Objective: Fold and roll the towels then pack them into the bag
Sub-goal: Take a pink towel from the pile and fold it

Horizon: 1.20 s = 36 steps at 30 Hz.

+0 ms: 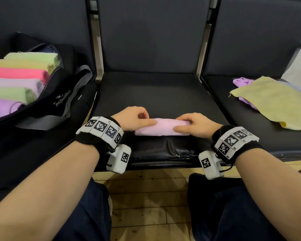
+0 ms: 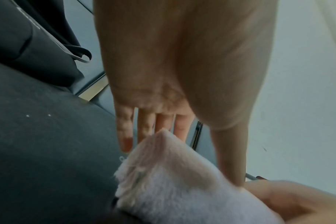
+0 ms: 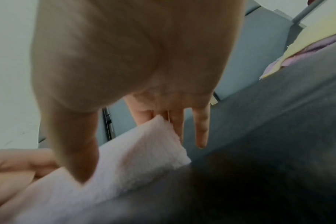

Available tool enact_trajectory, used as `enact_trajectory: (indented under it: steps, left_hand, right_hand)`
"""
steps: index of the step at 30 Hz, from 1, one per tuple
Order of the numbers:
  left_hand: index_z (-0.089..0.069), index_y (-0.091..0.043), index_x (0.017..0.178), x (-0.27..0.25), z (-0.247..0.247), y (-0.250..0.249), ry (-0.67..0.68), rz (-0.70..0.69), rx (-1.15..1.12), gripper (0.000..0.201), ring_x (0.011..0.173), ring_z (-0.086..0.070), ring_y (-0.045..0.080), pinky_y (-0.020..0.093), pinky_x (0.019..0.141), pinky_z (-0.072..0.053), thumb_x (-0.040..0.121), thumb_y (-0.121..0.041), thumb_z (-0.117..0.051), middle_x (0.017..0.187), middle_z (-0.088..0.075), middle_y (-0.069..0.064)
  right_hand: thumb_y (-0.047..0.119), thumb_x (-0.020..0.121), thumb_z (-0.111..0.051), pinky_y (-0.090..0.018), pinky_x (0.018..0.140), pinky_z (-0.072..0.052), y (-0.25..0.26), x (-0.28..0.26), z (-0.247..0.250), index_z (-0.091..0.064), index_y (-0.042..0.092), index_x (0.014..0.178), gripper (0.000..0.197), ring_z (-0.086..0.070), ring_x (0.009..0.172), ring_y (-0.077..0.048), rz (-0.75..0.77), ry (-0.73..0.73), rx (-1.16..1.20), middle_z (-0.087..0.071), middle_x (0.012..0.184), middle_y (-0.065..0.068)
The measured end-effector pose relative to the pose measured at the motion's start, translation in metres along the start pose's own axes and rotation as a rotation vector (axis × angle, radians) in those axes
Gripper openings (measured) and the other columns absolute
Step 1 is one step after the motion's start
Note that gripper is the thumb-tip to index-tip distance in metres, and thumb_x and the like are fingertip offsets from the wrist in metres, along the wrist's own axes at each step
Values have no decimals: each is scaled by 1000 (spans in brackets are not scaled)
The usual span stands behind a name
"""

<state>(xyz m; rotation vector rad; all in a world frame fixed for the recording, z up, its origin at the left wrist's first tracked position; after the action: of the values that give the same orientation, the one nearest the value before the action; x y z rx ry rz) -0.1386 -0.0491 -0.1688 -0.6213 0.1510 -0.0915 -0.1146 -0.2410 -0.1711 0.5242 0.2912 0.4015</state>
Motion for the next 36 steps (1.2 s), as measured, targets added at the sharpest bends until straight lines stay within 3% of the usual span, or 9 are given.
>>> enact_trajectory:
  steps: [3, 6, 11, 19, 25, 30, 32, 34, 36]
  left_hand:
    - [-53, -21, 122, -3, -15, 2, 171, 11, 135, 57, 105, -54, 17, 30, 92, -44, 74, -36, -78, 116, -55, -4]
    - [-49, -18, 127, -1, -16, 5, 195, 39, 145, 60, 106, -53, 20, 31, 91, -45, 74, -17, -77, 121, -53, 1]
    - [-42, -22, 131, -1, -10, 15, 172, 168, 25, 57, 107, -54, 19, 34, 98, -44, 82, -34, -67, 120, -55, 1]
    - [-45, -20, 126, -8, -13, 11, 247, 155, 6, 56, 103, -56, 21, 36, 95, -47, 78, -18, -74, 113, -57, 2]
    - [-59, -23, 100, -1, 23, 19, 4, 138, -520, 45, 104, -64, 20, 41, 102, -47, 66, -9, -85, 108, -68, 4]
    - [-68, -12, 105, -6, 25, 16, 53, 176, -745, 35, 103, -66, 18, 40, 105, -44, 72, -3, -75, 103, -72, 3]
    - [-67, -10, 108, -7, 22, 19, 72, 210, -743, 34, 103, -65, 19, 39, 104, -45, 78, 7, -68, 104, -72, 5]
    - [-67, -8, 109, -7, 19, 19, 82, 209, -693, 36, 106, -64, 21, 38, 104, -44, 77, 9, -67, 107, -71, 8]
    - [-67, -8, 105, -7, 19, 19, 68, 202, -645, 35, 108, -63, 24, 38, 104, -45, 74, 8, -71, 108, -70, 10]
  right_hand:
    - [21, 79, -76, -25, 91, -38, -3, -4, -14, -49, 22, 131, 58, -51, 111, -16, -43, 123, 28, -53, 120, 4]
    - [9, 81, -70, -21, 85, -37, -8, 0, -10, -40, 21, 136, 64, -52, 108, -18, -41, 70, 60, -52, 123, 0]
    - [8, 83, -61, -38, 90, -47, -13, 2, -1, -43, 26, 121, 46, -56, 101, -27, -41, -17, 180, -55, 113, -6]
    - [8, 77, -73, -34, 94, -46, -20, 2, -5, -45, 25, 129, 62, -53, 107, -21, -67, 9, 179, -53, 117, -2]
    - [-4, 71, -78, -39, 97, -50, -24, 2, 24, -55, 12, 119, 56, -63, 106, -23, -64, -175, 495, -64, 116, -11]
    - [-2, 72, -78, -32, 93, -51, -23, -2, 39, -63, 10, 113, 44, -66, 101, -18, -65, -214, 625, -70, 111, -7]
    - [4, 74, -78, -29, 84, -54, -25, -3, 37, -63, 12, 116, 46, -67, 92, -16, -87, -169, 582, -70, 109, -4]
    - [4, 77, -76, -22, 58, -51, -25, -6, 32, -59, 11, 119, 47, -64, 64, -15, -110, -126, 582, -70, 104, -7]
    - [-2, 78, -73, -21, 46, -48, -25, -7, 30, -55, 8, 120, 48, -60, 51, -16, -124, -121, 636, -69, 99, -13]
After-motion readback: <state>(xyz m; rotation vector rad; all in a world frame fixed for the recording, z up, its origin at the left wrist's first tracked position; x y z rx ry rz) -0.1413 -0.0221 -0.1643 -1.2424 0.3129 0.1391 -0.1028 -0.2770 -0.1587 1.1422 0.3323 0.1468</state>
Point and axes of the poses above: each hand's wrist, its own x-axis towards the middle knuckle, its own z-axis out of the back of the hand, y = z × x, the point moved 9 cm from there along x, towards the middle knuckle
